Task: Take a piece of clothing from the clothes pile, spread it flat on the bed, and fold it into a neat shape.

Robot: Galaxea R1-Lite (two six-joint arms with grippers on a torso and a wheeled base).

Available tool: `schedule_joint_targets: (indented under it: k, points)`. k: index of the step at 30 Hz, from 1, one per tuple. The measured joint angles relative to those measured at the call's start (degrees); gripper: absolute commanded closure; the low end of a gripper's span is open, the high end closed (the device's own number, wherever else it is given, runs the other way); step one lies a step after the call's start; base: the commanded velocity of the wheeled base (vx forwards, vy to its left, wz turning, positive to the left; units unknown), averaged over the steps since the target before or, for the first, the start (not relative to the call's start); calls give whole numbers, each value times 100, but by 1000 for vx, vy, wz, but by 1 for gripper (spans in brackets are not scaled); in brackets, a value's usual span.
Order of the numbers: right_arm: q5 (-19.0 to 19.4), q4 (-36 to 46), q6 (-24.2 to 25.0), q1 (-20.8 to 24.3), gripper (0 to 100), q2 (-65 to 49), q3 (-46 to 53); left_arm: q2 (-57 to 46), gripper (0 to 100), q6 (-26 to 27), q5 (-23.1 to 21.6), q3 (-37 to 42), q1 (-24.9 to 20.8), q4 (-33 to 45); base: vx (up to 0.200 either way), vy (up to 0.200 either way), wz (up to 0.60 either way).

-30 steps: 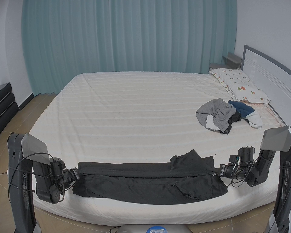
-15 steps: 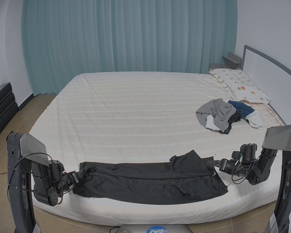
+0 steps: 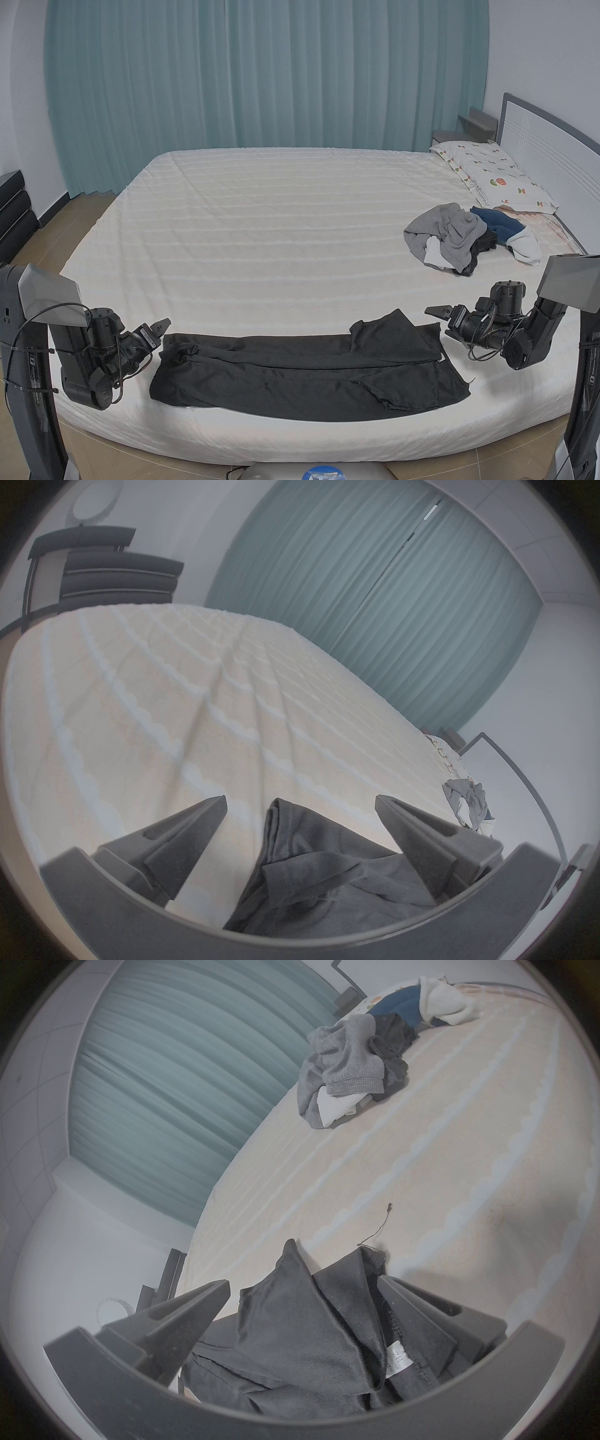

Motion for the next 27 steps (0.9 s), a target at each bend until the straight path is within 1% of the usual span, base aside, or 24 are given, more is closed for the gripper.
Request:
schedule_joint_targets:
  k: [8,12,15,18,27]
  points:
    - [27,5,430,-24,0,146,-110,-45,0,-492,-140,-1139,-11,1774,0,0,0]
    - [40,0,563,-33,0,218,-133,9,0,-663,-180,-1648,-22,2315,0,0,0]
    - [44,-15,589,-33,0,282,-138,63,0,-694,-191,-1776,-37,2356,0,0,0]
    - [41,-52,596,-30,0,329,-129,82,0,-694,-191,-1709,-59,2350,0,0,0]
    - [38,-165,605,-28,0,389,-63,-254,0,-784,-241,-802,-83,2230,0,0,0]
